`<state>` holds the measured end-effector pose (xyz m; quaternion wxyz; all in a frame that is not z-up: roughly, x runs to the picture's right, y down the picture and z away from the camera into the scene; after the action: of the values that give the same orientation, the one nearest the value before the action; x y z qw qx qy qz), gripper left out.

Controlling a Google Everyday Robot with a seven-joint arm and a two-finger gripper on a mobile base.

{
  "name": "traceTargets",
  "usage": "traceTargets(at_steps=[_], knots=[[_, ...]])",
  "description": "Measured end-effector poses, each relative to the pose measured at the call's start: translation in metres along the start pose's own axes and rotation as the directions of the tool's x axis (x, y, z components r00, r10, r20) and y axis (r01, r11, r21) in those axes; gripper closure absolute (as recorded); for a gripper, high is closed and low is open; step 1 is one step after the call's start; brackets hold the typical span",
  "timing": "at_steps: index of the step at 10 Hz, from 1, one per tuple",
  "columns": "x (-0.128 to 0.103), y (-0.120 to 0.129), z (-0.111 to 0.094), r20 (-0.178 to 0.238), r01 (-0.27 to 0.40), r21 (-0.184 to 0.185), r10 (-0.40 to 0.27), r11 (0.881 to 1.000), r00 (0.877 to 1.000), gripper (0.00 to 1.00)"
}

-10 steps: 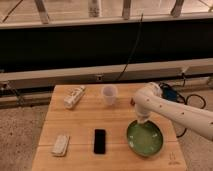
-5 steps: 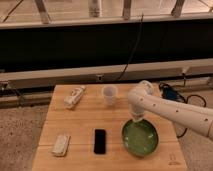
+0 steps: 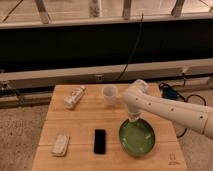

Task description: Drag the ceramic bowl in a circle

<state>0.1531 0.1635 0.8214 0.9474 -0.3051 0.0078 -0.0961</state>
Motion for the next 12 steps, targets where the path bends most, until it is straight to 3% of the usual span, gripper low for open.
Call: traceTargets(at_steps=[5, 12], knots=[[-0.021, -0.002, -0.002, 0.0, 0.032, -0.002, -0.032, 0.999, 0.999, 0.98], [-0.016, -0.003, -0.001, 0.012, 0.027, 0.0, -0.027, 1.0, 1.0, 0.98]])
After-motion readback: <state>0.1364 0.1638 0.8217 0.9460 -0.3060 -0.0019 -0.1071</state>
